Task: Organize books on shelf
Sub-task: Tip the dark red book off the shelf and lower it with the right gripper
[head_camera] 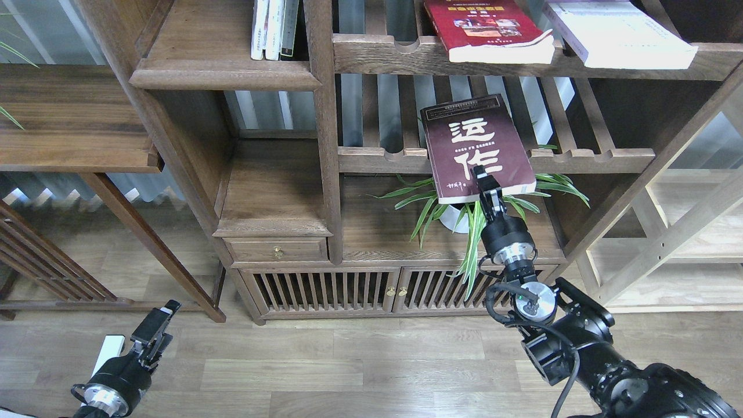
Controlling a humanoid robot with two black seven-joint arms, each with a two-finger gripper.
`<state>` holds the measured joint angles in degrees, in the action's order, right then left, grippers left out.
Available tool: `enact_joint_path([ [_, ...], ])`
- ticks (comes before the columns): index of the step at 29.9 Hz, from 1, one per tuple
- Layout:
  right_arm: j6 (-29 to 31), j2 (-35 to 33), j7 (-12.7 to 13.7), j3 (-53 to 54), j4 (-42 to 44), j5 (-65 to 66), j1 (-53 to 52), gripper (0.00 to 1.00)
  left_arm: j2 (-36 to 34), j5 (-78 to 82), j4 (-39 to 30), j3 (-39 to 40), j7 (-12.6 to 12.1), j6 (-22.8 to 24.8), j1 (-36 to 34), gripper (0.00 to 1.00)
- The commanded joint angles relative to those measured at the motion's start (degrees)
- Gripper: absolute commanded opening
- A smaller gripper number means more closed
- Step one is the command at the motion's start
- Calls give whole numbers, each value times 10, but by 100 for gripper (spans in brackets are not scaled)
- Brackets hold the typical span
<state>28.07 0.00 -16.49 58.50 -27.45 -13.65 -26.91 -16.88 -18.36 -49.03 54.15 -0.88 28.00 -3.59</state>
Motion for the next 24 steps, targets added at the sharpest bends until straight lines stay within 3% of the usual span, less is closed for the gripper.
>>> enact_joint_path([
  [1,-1,0,1,-1,-24,-1,24,4,0,0,0,0,0,0,0,100],
  [8,-1,0,2,-3,-100,-1,70,4,5,0,-2,-9,-1,0,14,100],
  [24,-1,0,1,-30,-105,25,165,4,18,2,-2,-28,-4,0,38,100],
])
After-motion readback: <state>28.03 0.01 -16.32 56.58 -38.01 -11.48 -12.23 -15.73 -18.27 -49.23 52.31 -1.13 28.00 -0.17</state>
